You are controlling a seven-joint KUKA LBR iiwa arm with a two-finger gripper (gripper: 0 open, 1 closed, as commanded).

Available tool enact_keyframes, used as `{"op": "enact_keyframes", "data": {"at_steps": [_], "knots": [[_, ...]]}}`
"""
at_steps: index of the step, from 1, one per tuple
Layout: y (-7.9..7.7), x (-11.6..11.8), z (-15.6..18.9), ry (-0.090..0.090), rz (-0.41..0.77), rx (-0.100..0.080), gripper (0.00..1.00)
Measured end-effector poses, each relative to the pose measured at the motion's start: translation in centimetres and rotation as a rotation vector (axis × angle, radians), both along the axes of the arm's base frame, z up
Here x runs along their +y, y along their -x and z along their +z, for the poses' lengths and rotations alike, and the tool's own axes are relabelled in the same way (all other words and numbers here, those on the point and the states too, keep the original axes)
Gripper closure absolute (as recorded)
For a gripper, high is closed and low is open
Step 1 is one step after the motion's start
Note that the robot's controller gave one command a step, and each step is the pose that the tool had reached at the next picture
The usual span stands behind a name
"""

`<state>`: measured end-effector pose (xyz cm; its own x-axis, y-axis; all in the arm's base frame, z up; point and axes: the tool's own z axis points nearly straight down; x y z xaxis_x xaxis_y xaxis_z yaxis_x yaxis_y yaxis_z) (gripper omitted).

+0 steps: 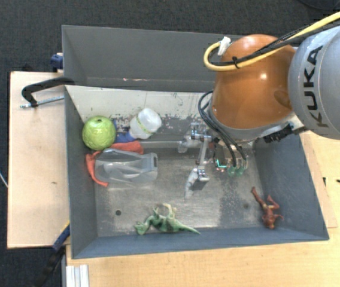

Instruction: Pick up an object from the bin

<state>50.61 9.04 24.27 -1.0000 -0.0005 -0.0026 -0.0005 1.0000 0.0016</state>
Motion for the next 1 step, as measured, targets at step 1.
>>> {"op": "enact_keyframes", "data": {"at_steps": [1], "knots": [[0.21, 0.21, -2.01, 0.000, 0.075, -0.007, 0.00]]}}
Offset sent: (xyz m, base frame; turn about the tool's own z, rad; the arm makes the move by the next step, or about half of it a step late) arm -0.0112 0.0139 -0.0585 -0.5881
